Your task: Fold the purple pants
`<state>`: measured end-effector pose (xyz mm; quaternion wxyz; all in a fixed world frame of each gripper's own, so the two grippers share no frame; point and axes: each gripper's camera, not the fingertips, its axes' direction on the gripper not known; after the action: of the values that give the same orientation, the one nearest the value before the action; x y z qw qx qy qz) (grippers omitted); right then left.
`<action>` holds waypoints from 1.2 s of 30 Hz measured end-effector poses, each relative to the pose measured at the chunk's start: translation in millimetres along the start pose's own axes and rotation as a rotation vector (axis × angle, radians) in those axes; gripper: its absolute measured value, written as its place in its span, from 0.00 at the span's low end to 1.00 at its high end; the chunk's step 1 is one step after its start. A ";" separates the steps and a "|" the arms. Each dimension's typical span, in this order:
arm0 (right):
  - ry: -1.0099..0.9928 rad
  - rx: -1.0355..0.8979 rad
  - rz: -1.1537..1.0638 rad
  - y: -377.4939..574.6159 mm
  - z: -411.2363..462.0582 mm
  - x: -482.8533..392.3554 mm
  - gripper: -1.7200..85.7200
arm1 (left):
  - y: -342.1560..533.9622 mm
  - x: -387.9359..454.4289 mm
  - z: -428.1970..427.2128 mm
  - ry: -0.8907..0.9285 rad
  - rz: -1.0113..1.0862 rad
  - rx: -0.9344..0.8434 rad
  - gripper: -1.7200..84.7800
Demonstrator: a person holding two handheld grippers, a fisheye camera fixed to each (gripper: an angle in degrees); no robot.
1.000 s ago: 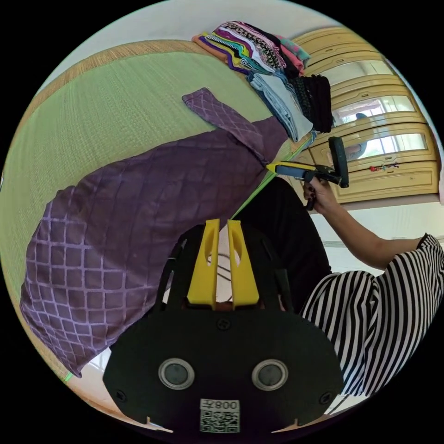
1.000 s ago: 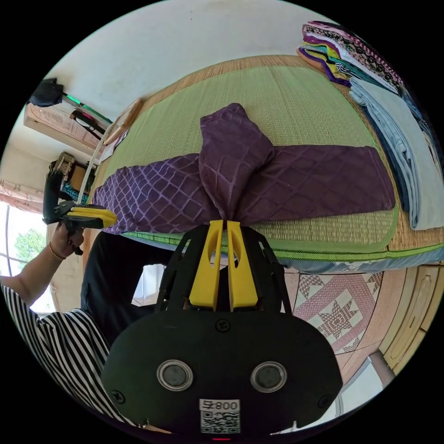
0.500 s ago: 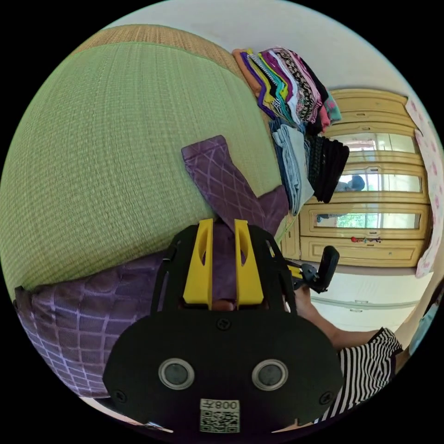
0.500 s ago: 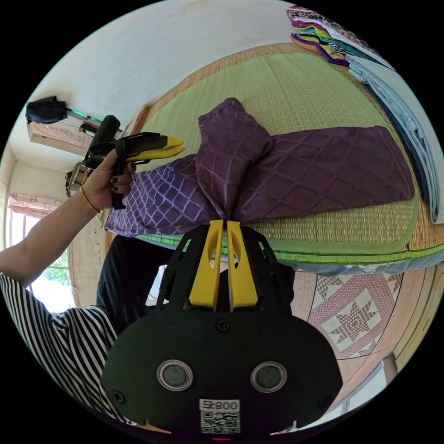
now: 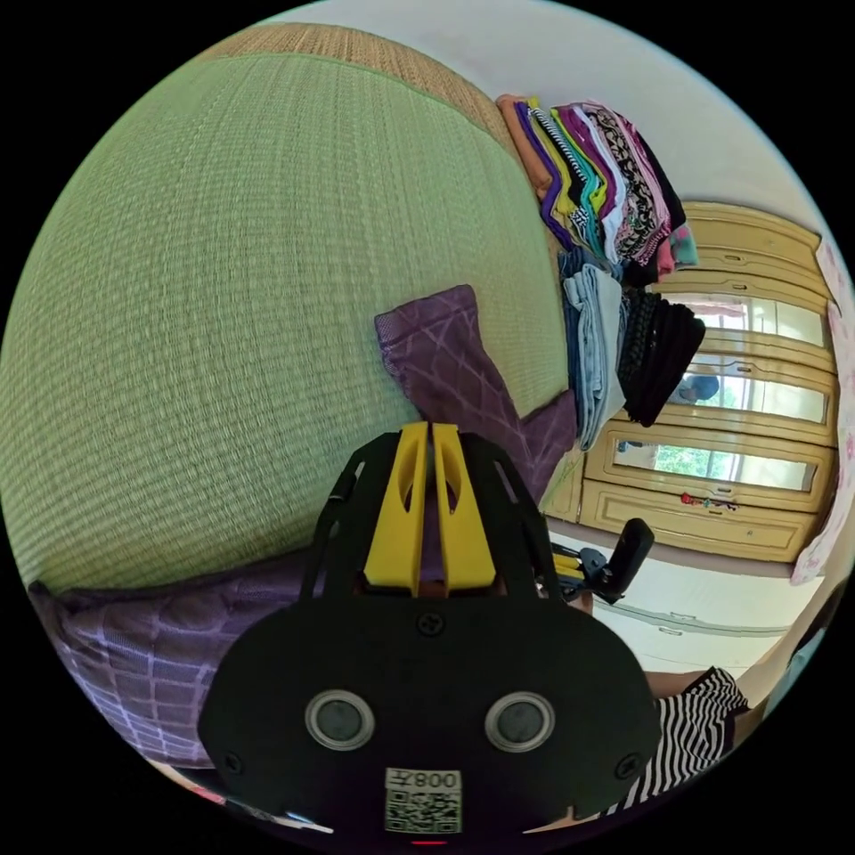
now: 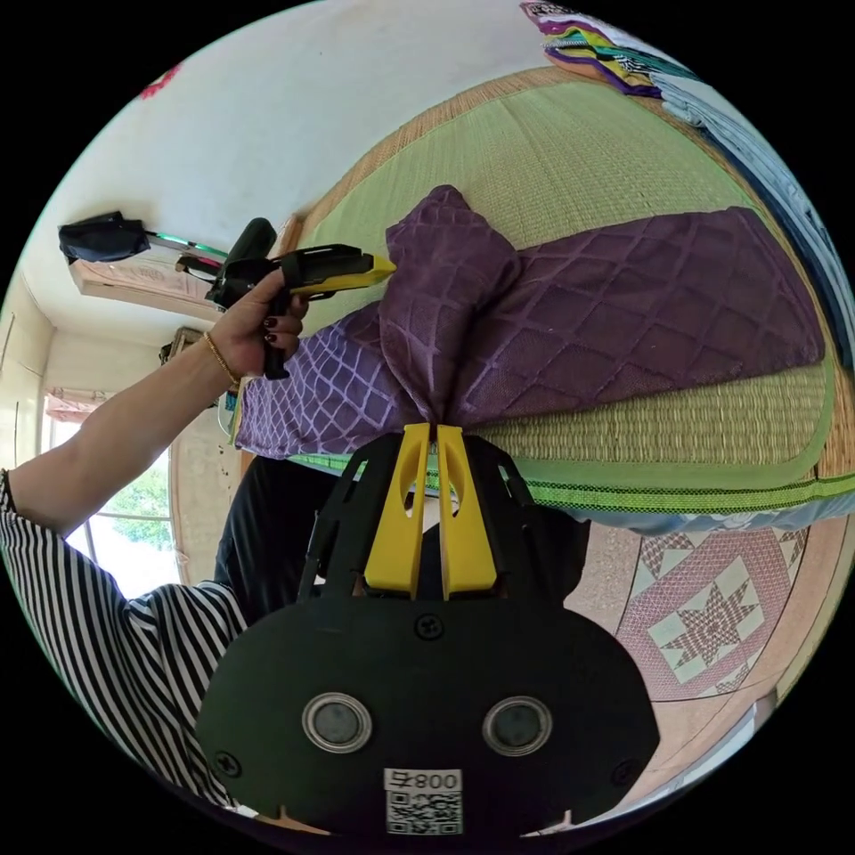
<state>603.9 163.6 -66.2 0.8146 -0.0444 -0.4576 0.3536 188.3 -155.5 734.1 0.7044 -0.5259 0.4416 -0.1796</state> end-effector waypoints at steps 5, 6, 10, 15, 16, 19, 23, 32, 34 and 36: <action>-0.133 0.027 0.059 10.3 -31.7 25.3 0.03 | -15.0 40.1 12.5 0.067 0.111 0.041 0.03; -0.145 0.034 0.064 12.2 -36.0 28.1 0.03 | -16.8 45.6 14.7 0.072 0.126 0.042 0.03; -0.125 0.131 0.151 34.5 -76.1 52.5 0.04 | -28.8 86.2 36.4 0.105 0.229 0.036 0.03; -0.177 0.307 0.233 62.6 -133.9 81.5 0.06 | -39.6 133.0 78.3 0.129 0.337 -0.017 0.03; -0.179 0.347 0.231 65.0 -148.2 84.3 0.07 | -41.8 144.5 91.4 0.123 0.360 -0.040 0.03; -0.183 0.418 0.202 60.4 -181.6 86.8 0.10 | -45.7 172.9 126.0 0.084 0.424 -0.103 0.03; -0.151 0.432 0.148 36.2 -212.2 86.7 0.12 | -47.7 207.5 176.9 0.010 0.484 -0.189 0.03; -0.117 0.361 0.313 32.0 -208.0 110.3 0.12 | -44.7 257.1 263.8 -0.166 0.609 -0.333 0.03; -0.148 0.376 0.339 37.6 -206.7 112.9 0.11 | -45.4 262.6 270.8 -0.171 0.626 -0.339 0.03; -0.164 0.366 0.348 38.8 -204.7 112.3 0.11 | -46.7 267.7 276.4 -0.173 0.641 -0.342 0.03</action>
<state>779.3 313.3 -119.5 0.6964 0.0544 -0.4360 0.5675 568.4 -204.5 675.7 0.6615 -0.4841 0.5465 0.1715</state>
